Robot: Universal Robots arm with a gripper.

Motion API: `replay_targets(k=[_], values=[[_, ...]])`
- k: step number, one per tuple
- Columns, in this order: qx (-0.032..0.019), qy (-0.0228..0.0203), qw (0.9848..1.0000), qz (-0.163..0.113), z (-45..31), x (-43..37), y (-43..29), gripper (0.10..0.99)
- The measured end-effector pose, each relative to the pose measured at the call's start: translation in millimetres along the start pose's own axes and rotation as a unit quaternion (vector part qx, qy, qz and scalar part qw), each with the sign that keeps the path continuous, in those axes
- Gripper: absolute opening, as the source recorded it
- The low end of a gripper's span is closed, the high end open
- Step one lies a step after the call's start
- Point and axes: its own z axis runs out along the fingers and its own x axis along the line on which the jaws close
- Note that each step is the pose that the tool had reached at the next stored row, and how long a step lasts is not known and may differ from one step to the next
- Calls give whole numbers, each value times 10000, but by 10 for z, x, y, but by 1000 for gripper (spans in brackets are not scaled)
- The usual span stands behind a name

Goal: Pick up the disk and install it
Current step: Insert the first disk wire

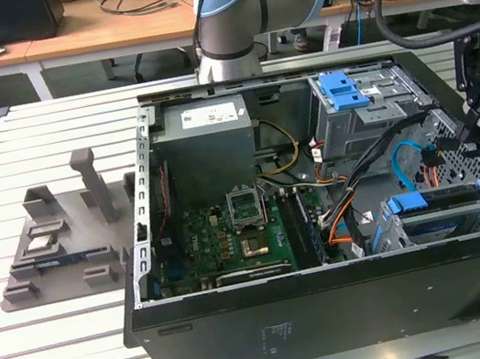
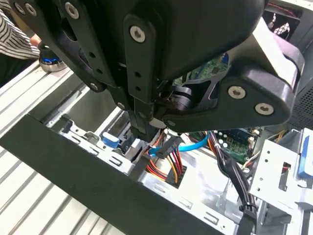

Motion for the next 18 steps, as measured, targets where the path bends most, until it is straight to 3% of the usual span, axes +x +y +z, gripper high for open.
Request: replay_targets(k=[6, 13, 17, 18], values=[[0, 2, 10000, 0, 62, -161, 30, 106], [0, 3, 10000, 1, 62, -166, 30, 114], [0, 3, 10000, 0, 62, -166, 30, 361], [0, 3, 10000, 0, 62, -166, 29, 361]])
